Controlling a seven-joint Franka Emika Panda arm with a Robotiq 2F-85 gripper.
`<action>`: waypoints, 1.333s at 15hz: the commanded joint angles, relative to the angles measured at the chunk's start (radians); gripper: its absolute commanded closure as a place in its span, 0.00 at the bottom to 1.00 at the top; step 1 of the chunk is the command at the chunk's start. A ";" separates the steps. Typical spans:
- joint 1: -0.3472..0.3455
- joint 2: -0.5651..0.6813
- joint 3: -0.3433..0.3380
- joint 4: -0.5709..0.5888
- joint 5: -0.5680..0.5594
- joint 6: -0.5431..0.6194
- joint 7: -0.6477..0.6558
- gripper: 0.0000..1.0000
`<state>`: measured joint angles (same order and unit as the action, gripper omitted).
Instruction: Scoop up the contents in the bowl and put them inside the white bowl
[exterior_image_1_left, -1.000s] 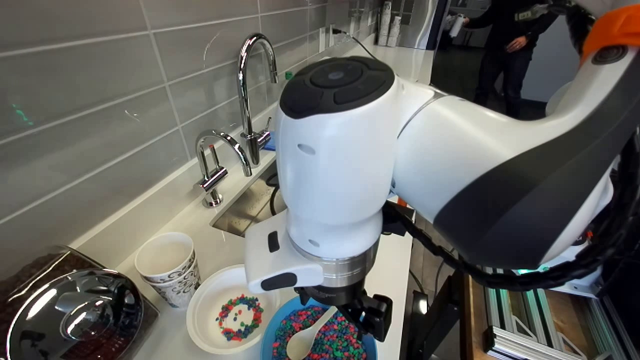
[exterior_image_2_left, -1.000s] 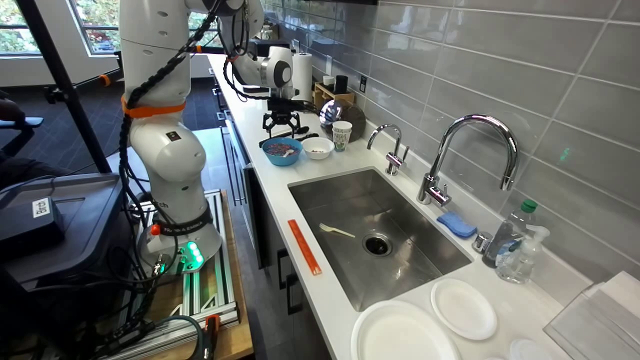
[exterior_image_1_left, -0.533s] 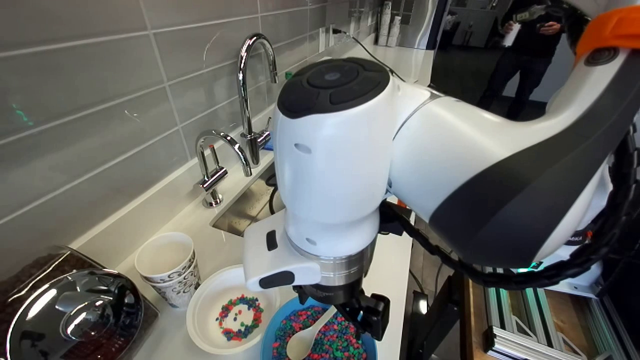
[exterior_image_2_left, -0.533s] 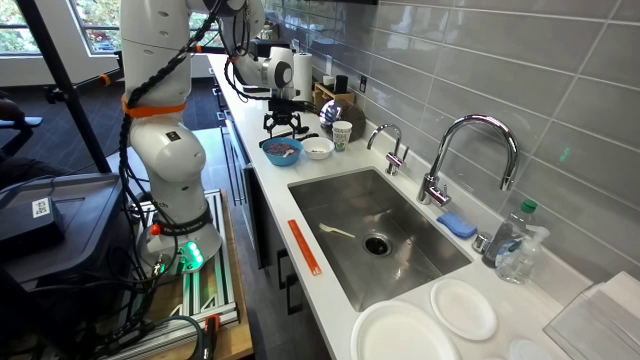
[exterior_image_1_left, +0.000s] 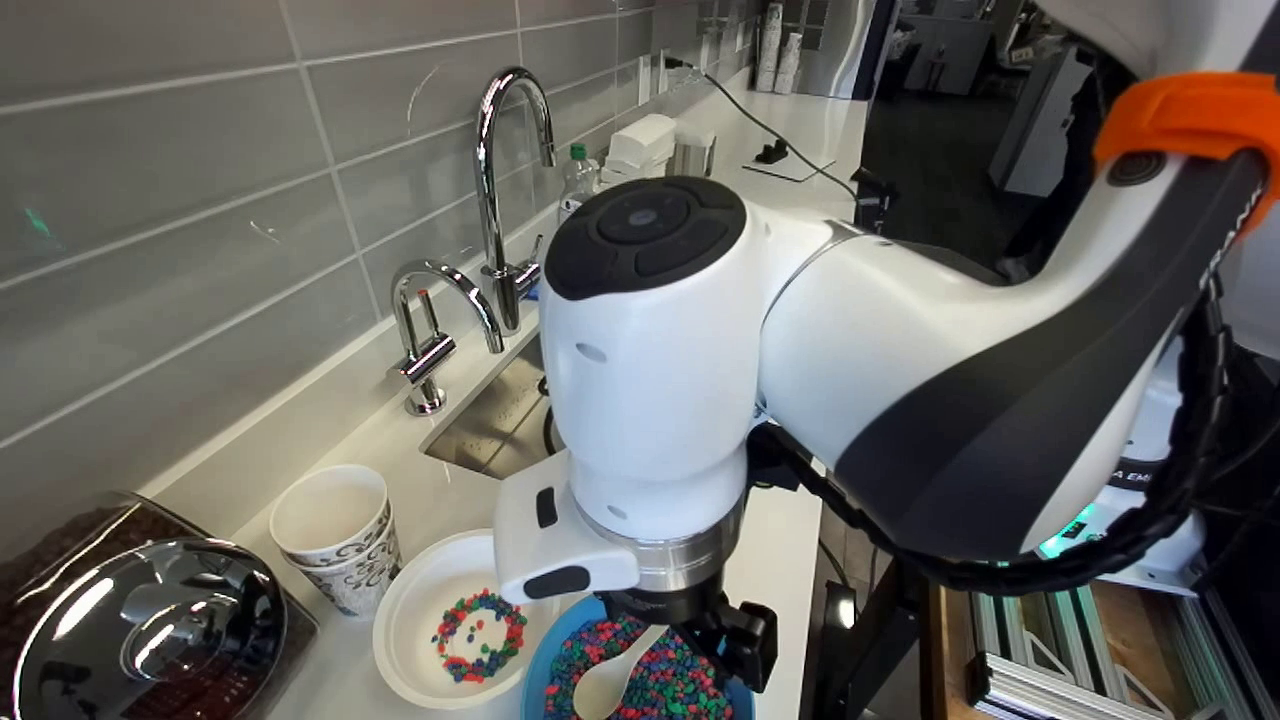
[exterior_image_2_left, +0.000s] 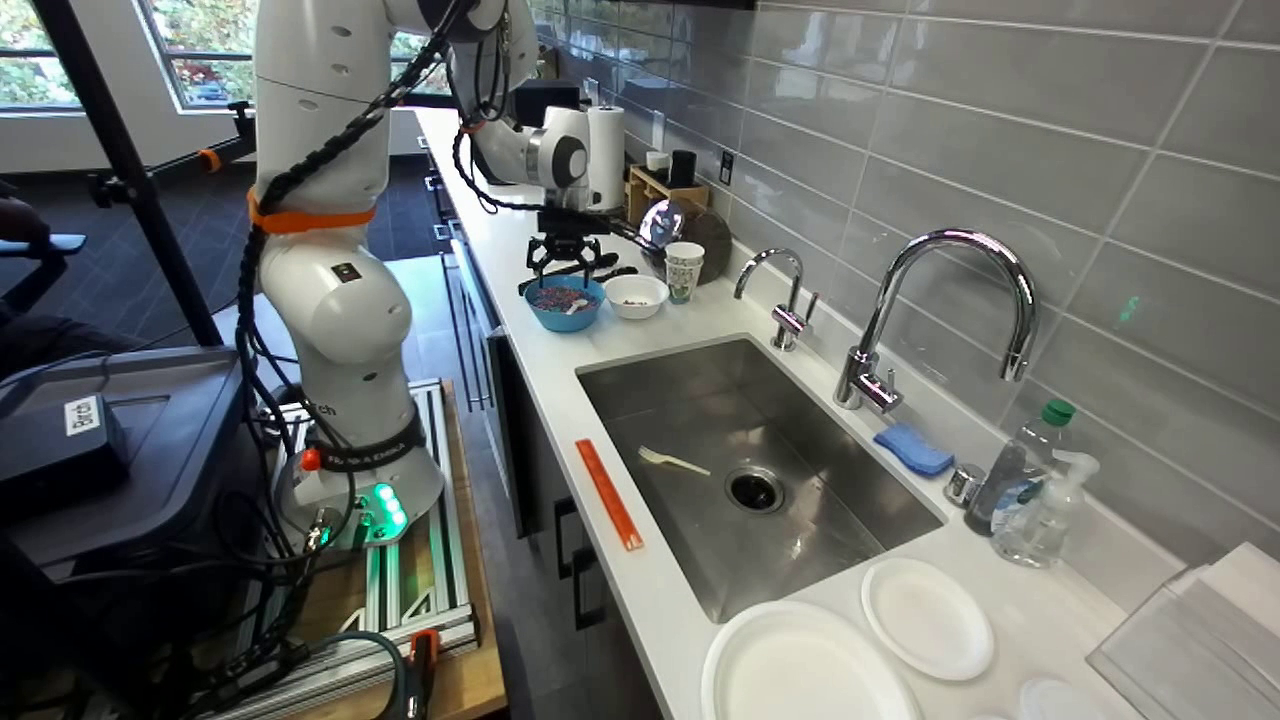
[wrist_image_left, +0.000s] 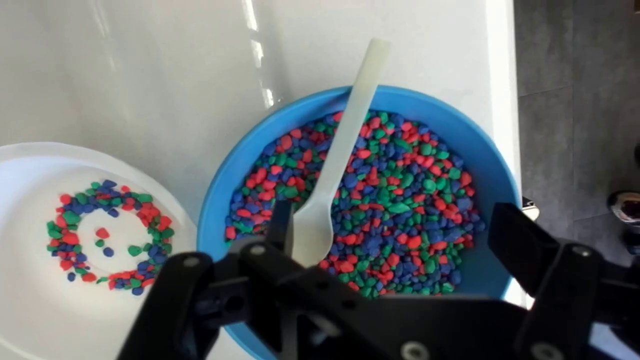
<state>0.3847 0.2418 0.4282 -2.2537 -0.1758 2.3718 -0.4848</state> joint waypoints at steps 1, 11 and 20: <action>0.002 0.023 -0.008 -0.007 -0.021 0.039 0.034 0.00; 0.011 0.064 -0.031 -0.005 -0.081 0.074 0.104 0.06; 0.025 0.088 -0.050 0.009 -0.143 0.063 0.175 0.31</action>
<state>0.3910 0.3100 0.3964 -2.2519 -0.2765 2.4145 -0.3565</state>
